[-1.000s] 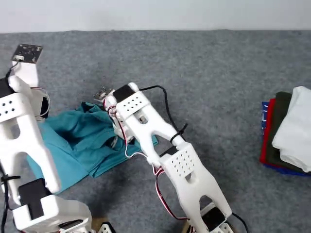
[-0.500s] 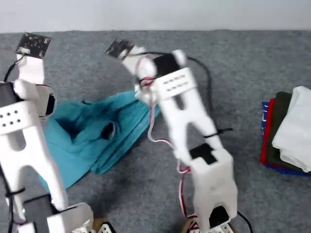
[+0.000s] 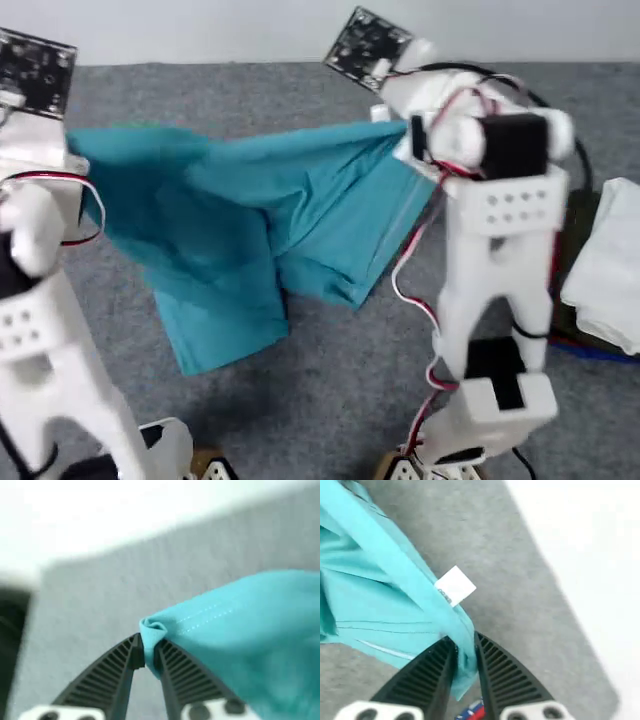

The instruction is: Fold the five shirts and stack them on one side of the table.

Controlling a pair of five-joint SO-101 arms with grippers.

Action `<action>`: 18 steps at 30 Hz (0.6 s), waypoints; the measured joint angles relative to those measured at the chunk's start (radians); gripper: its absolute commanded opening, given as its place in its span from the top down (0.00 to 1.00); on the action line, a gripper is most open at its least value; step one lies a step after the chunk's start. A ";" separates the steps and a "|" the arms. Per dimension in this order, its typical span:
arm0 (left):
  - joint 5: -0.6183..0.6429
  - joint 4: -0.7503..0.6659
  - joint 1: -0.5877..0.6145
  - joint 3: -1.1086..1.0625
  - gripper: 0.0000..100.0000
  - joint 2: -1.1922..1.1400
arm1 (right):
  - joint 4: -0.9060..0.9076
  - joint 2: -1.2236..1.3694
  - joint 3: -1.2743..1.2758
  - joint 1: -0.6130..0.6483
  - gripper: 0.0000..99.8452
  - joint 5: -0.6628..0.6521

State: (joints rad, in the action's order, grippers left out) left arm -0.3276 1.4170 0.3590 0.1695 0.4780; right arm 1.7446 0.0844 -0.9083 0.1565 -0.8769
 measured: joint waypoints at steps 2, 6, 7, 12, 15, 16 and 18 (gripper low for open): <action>0.000 -0.068 -0.021 0.029 0.99 0.043 | -0.028 -0.048 0.000 -0.023 0.99 -0.012; 0.000 -0.198 -0.074 0.068 0.99 0.117 | -0.078 -0.140 0.000 -0.069 0.99 -0.025; 0.000 -0.226 -0.087 0.069 0.99 0.133 | -0.087 -0.164 0.000 -0.078 0.99 -0.025; -0.043 -0.324 -0.143 0.071 0.99 0.181 | -0.117 -0.270 0.000 -0.117 0.99 -0.025; -0.110 -0.364 -0.167 0.071 0.99 0.204 | -0.123 -0.318 0.000 -0.144 0.99 -0.025; -0.129 -0.376 -0.176 0.071 0.99 0.215 | -0.123 -0.330 0.000 -0.153 0.99 -0.025; -0.163 -0.402 -0.190 0.071 0.99 0.238 | -0.123 -0.353 0.000 -0.172 0.99 -0.025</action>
State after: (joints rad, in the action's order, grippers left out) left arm -0.4902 1.0150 0.1688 0.2401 0.7158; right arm 1.6218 -0.2685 -0.9083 -0.0153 -0.9014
